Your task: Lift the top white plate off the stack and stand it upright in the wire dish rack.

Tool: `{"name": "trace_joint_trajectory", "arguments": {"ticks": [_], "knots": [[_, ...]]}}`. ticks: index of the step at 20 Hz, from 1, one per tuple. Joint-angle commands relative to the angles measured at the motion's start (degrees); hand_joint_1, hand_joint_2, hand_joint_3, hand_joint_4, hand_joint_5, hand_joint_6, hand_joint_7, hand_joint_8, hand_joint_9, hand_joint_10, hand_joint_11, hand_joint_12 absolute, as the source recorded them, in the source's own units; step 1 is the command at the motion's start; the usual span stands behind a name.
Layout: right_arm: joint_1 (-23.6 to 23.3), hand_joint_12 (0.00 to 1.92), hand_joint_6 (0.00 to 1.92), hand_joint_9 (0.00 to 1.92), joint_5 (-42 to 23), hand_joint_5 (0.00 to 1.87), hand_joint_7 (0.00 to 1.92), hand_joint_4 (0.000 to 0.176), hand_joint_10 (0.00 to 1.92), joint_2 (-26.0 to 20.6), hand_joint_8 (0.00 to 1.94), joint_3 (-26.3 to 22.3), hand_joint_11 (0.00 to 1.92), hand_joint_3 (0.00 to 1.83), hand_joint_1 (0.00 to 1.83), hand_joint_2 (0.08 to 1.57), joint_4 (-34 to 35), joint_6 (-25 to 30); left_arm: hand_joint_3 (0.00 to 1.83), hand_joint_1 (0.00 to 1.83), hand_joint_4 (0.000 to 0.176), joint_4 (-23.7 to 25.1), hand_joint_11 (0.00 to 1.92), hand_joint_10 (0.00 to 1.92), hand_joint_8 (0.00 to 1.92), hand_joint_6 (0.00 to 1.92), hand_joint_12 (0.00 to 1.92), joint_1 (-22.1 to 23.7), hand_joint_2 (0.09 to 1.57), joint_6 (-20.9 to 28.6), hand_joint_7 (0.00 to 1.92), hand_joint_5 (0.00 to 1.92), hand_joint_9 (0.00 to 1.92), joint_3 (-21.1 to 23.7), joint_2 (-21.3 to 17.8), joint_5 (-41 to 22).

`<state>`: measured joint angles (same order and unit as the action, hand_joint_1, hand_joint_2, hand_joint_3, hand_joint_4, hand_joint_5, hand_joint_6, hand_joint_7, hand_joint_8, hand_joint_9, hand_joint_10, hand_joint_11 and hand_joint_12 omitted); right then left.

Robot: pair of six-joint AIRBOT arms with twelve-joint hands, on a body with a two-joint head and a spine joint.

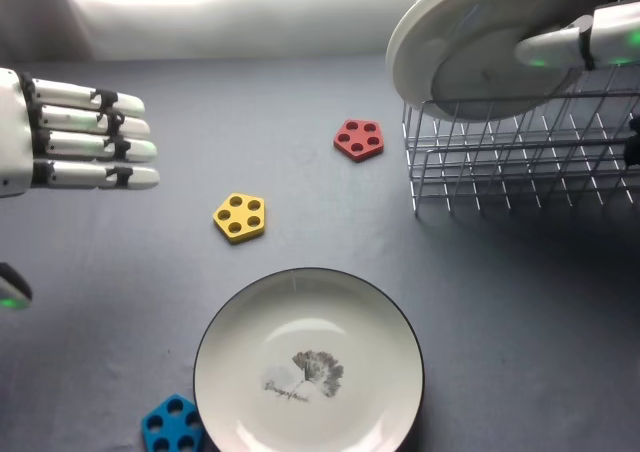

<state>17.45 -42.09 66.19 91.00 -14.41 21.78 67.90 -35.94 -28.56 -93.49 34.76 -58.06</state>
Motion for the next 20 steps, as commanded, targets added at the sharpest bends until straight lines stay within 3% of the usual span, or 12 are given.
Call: {"name": "trace_joint_trajectory", "arguments": {"ticks": [1,3,4,8,11,13,16,17,18,20], "knots": [[-0.5,1.4,1.08,1.05,-7.96,0.86,1.05,0.0,0.84,-0.85,0.67,0.69,0.96,0.0,1.49,1.08,3.71,1.55,0.0,0.05,0.0,-3.53,0.11,0.01,0.01,0.01,0.02,1.5,0.92,0.0,0.08,0.07,0.08,0.21,-0.52,-2.02],[-0.22,1.39,1.01,1.09,-8.28,0.89,1.09,0.0,0.77,-0.49,0.61,1.62,0.96,0.0,1.5,1.07,3.84,2.08,0.0,0.06,0.0,-2.11,0.08,0.0,0.0,0.0,0.0,1.51,0.92,-0.03,0.06,0.04,0.06,0.13,-0.51,-2.69],[-0.05,1.43,1.03,1.06,-8.37,0.87,1.04,0.0,0.84,-0.4,0.7,1.96,0.94,0.0,1.49,1.08,3.9,2.33,0.0,0.07,0.0,-1.43,0.07,0.0,0.01,0.01,0.0,1.57,0.92,-0.02,0.07,0.06,0.06,0.2,-0.48,-2.7],[0.31,1.38,1.05,1.07,-8.72,0.89,1.09,0.0,0.79,0.13,0.59,3.07,0.96,0.0,1.5,1.07,4.0,3.07,0.0,0.07,0.0,-0.78,0.09,0.01,0.01,0.01,0.02,1.76,0.92,-0.05,0.08,0.07,0.06,0.17,-0.48,-3.3],[0.78,1.39,1.1,1.05,-8.77,0.88,1.06,0.0,0.82,0.29,0.62,3.7,0.95,0.0,1.49,1.08,4.0,3.69,0.0,0.08,0.0,0.55,0.09,0.01,0.0,0.0,0.02,1.85,0.93,-0.01,0.07,0.06,0.06,0.32,-0.33,-3.57],[1.02,1.37,1.01,1.1,-8.77,0.92,1.07,0.0,0.76,0.43,0.59,4.09,0.97,0.0,1.5,1.06,3.99,3.7,0.0,0.05,0.0,0.58,0.06,0.0,0.0,0.0,0.01,1.85,0.93,-0.01,0.07,0.05,0.05,0.39,-0.38,-4.1],[1.05,1.35,0.99,1.1,-8.74,0.94,1.07,0.0,0.75,0.74,0.61,4.95,0.98,0.0,1.5,1.06,3.81,3.77,0.0,0.07,0.0,1.59,0.08,0.01,0.01,0.01,0.01,1.8,0.93,0.0,0.09,0.08,0.07,0.78,-0.55,-4.5],[1.05,1.36,0.98,1.07,-8.74,0.93,1.0,0.0,0.8,0.89,0.73,5.31,0.98,0.0,1.49,1.07,3.36,3.84,0.0,0.06,0.0,1.74,0.07,0.01,0.01,0.01,0.01,1.76,0.93,-0.01,0.09,0.08,0.06,0.83,-0.6,-4.07],[1.05,1.36,0.98,1.07,-8.71,0.93,1.0,0.0,0.8,1.0,0.73,5.44,0.98,0.0,1.49,1.07,3.21,4.01,0.0,0.06,0.0,1.77,0.07,0.01,0.01,0.01,0.01,1.66,0.93,-0.01,0.09,0.08,0.06,0.85,-0.68,-4.09],[1.05,1.36,1.0,1.1,-8.64,0.93,1.06,0.0,0.76,1.06,0.62,5.62,0.98,0.0,1.5,1.06,2.85,4.09,0.0,0.06,0.0,2.08,0.08,0.01,0.01,0.01,0.01,1.45,0.93,-0.4,0.1,0.09,0.07,0.93,-0.84,-4.39]]}}
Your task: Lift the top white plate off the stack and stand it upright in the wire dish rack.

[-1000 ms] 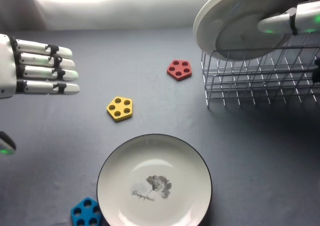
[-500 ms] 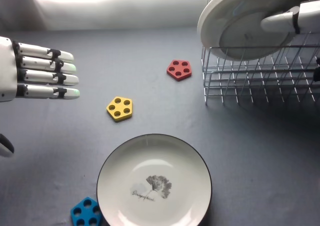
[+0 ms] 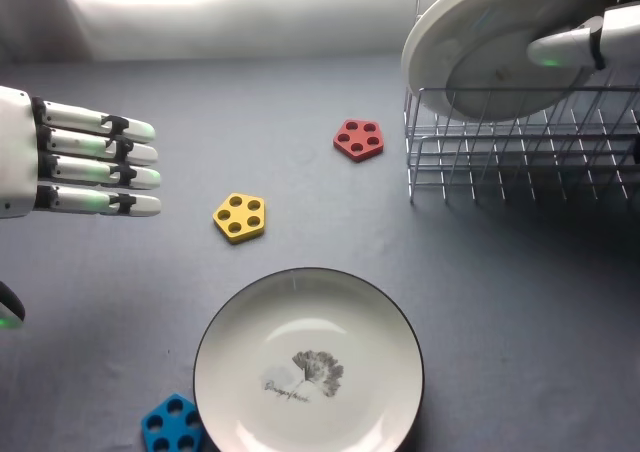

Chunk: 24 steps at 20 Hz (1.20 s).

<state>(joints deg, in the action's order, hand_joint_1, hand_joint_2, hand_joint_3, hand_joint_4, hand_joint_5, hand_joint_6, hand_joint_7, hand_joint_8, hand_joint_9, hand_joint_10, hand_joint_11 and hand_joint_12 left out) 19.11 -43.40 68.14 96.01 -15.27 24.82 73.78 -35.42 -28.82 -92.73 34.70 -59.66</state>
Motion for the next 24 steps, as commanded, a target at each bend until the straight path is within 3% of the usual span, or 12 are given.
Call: {"name": "trace_joint_trajectory", "arguments": {"ticks": [1,5,6,8,9,10,12,16,19,20,21,24], "knots": [[-0.62,1.36,0.98,1.1,-7.21,0.94,1.11,0.0,0.75,-0.86,0.54,0.7,0.98,0.0,1.5,1.06,3.7,1.12,0.0,0.07,0.0,-3.8,0.09,0.01,0.0,0.01,0.02,0.86,0.92,-0.82,0.09,0.09,0.08,0.21,-0.92,-3.43],[-0.61,1.26,0.92,1.19,-7.15,0.97,1.14,0.0,0.6,-0.74,0.5,0.72,1.07,0.0,1.5,1.03,3.7,1.15,0.0,0.07,0.0,-4.67,0.09,0.01,0.01,0.0,0.01,0.84,0.93,-4.38,0.11,0.09,0.09,0.4,-1.58,-3.75],[-0.61,0.76,0.94,1.22,-7.15,0.97,1.16,0.0,0.71,-0.69,0.55,0.74,1.09,0.0,1.41,1.04,3.65,1.15,0.0,0.06,0.0,-4.83,0.1,0.01,0.01,0.01,0.02,0.84,0.92,-4.49,0.11,0.1,0.09,0.3,-1.71,-3.76],[-0.45,0.29,1.04,1.2,-7.15,0.92,1.1,0.0,0.79,-0.65,0.65,0.9,1.19,0.0,1.39,1.06,3.48,1.48,0.0,0.08,0.0,-6.0,0.1,0.01,0.01,0.01,0.02,0.84,0.92,-4.6,0.12,0.1,0.1,0.26,-1.83,-3.9],[-0.3,0.21,1.09,1.11,-7.15,0.93,1.09,0.0,0.33,-0.63,0.74,1.02,1.19,0.0,1.26,1.1,3.42,1.7,0.0,0.07,0.0,-6.12,0.11,0.01,0.01,0.01,0.02,0.84,0.92,-4.6,0.13,0.11,0.1,0.29,-1.84,-4.11],[-0.11,0.16,1.03,1.12,-7.15,0.95,0.99,0.0,0.12,-0.57,0.31,1.25,1.19,0.0,1.18,1.12,3.33,1.76,0.0,0.08,0.0,-6.15,0.09,0.0,0.0,0.0,0.01,0.83,0.93,-4.59,0.11,0.09,0.09,0.32,-1.84,-4.15],[-0.02,0.09,0.97,1.12,-7.15,0.98,1.01,0.0,0.01,-0.27,0.03,1.75,1.18,0.0,1.16,1.11,3.25,1.93,0.0,0.07,0.0,-6.24,0.1,0.0,0.0,0.0,0.02,0.83,0.92,-4.6,0.11,0.09,0.09,0.33,-1.84,-4.07],[0.07,0.07,1.01,1.1,-7.15,0.95,1.0,0.0,0.0,-0.11,0.0,2.15,1.16,0.0,1.16,1.12,3.1,2.09,0.0,0.07,0.0,-12.55,0.08,0.0,0.0,0.0,0.01,0.31,0.92,-6.61,0.09,0.07,0.07,0.36,-1.78,-3.89],[0.14,0.06,1.01,1.1,-7.15,0.95,1.0,0.0,0.0,-0.04,0.0,2.34,1.16,0.0,1.15,1.12,3.03,2.09,0.0,0.07,0.0,-10.63,0.08,0.0,0.0,0.0,0.01,0.29,0.92,-7.48,0.09,0.07,0.06,0.45,-1.8,-3.95],[0.19,0.04,0.38,1.05,-7.16,0.81,0.94,0.0,0.0,-0.05,0.01,2.38,1.13,0.0,1.17,1.06,2.96,2.09,0.0,0.03,0.0,-11.14,0.06,0.0,0.0,0.0,0.0,0.29,0.93,-7.88,0.07,0.05,0.05,0.46,-1.8,-3.95],[0.28,0.04,0.13,1.06,-7.16,0.85,0.96,0.0,0.0,-0.05,0.01,2.47,1.14,0.0,1.17,1.02,2.87,2.09,0.0,0.06,0.0,-11.5,0.09,0.01,0.01,0.01,0.01,0.29,0.92,-7.86,0.09,0.07,0.07,0.71,-1.78,-4.11],[0.81,0.02,0.0,0.99,-7.16,0.8,0.89,0.0,0.0,-0.05,0.0,3.19,1.11,0.0,1.13,1.01,2.81,2.1,0.0,0.08,0.0,-11.51,0.08,0.0,0.0,0.0,0.01,0.29,0.92,-7.9,0.08,0.06,0.07,2.56,-1.92,-3.61]]}}
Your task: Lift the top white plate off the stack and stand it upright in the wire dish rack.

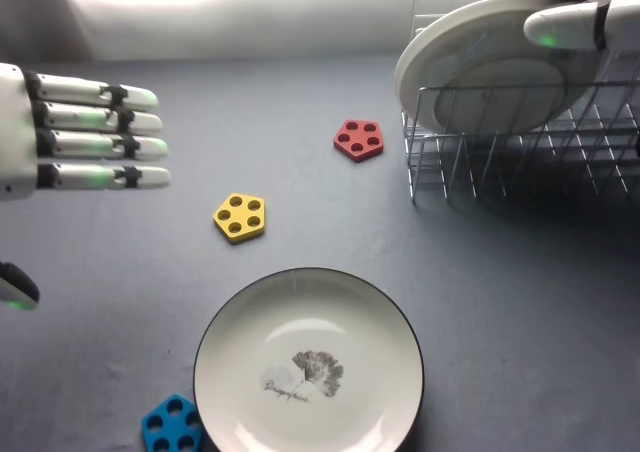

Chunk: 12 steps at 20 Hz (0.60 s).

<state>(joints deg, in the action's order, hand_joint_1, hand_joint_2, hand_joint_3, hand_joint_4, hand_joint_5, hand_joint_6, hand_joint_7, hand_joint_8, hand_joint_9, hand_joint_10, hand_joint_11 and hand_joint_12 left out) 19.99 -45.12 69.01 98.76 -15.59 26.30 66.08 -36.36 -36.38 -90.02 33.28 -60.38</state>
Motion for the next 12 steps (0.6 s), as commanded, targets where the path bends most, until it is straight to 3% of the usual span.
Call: {"name": "trace_joint_trajectory", "arguments": {"ticks": [1,12], "knots": [[0.03,0.02,0.0,0.97,-5.43,0.79,0.87,0.0,0.0,-0.92,0.0,0.63,1.1,0.0,1.1,1.0,3.17,0.61,0.0,0.06,0.0,-4.01,0.08,0.0,0.0,0.0,0.01,1.23,0.93,-0.49,0.08,0.06,0.06,0.45,-0.64,-2.71],[0.11,0.01,0.0,0.93,-6.81,0.75,0.84,0.0,0.0,-0.69,0.0,1.35,1.08,0.0,1.07,1.0,3.04,-0.8,0.0,0.06,0.0,-5.36,0.08,0.0,0.0,0.0,0.01,1.22,0.93,-2.28,0.08,0.06,0.07,3.09,-1.23,-2.81]]}}
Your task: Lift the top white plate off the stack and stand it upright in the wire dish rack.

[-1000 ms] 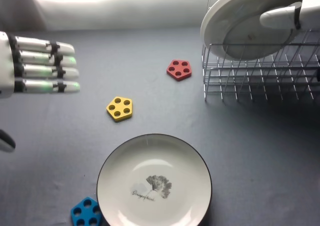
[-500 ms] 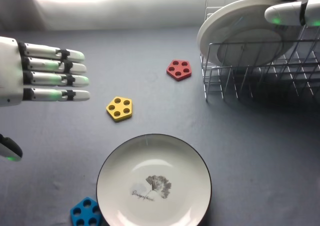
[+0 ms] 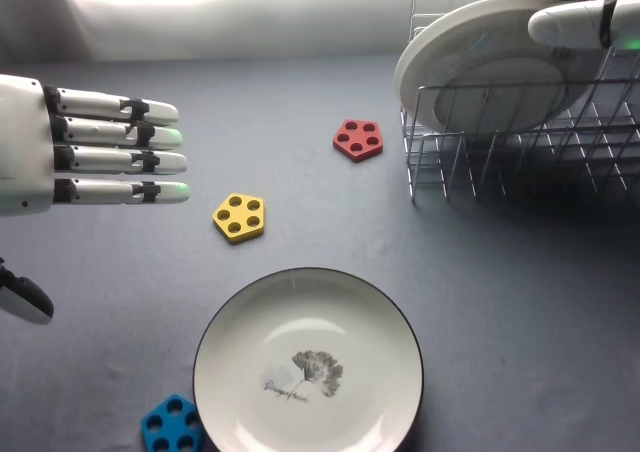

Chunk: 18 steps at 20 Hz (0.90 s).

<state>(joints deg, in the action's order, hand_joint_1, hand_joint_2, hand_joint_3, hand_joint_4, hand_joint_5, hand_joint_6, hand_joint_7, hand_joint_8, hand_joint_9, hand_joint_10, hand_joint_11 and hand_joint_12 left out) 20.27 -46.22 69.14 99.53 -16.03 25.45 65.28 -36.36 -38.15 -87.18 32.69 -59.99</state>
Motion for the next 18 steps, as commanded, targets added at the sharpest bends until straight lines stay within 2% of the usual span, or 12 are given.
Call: {"name": "trace_joint_trajectory", "arguments": {"ticks": [1,9,12,18], "knots": [[-0.18,0.01,0.0,0.93,-6.0,0.75,0.83,0.0,0.0,-0.77,0.0,0.68,1.08,0.0,1.07,0.99,3.47,-0.71,0.0,0.06,0.0,-4.99,0.06,0.0,0.0,0.0,0.0,1.19,0.93,-0.7,0.07,0.06,0.06,0.25,-0.65,-3.03],[-0.21,0.0,0.01,0.86,-6.48,0.71,0.79,0.0,0.0,-0.59,0.0,1.4,0.98,0.0,1.03,0.96,3.52,-4.87,0.0,0.07,0.0,-5.91,0.09,0.01,0.01,0.01,0.01,1.09,0.92,-1.0,0.11,0.09,0.08,0.21,-0.81,-2.75],[-0.21,0.0,0.01,0.81,-6.48,0.72,0.75,0.0,0.0,-0.5,0.0,1.37,0.9,0.0,1.01,0.95,3.6,-5.22,0.0,0.07,0.0,-6.36,0.08,0.0,0.0,0.01,0.01,1.07,0.92,-1.0,0.1,0.09,0.08,0.17,-1.0,-2.84],[0.35,0.0,0.0,0.79,-6.65,0.7,0.74,0.0,0.0,-0.14,0.0,1.4,0.88,0.0,1.0,0.96,3.95,-6.43,0.0,0.06,0.0,-6.59,0.08,0.0,0.0,0.0,0.01,0.96,0.92,-1.04,0.08,0.06,0.07,-0.22,-1.07,-3.39]]}}
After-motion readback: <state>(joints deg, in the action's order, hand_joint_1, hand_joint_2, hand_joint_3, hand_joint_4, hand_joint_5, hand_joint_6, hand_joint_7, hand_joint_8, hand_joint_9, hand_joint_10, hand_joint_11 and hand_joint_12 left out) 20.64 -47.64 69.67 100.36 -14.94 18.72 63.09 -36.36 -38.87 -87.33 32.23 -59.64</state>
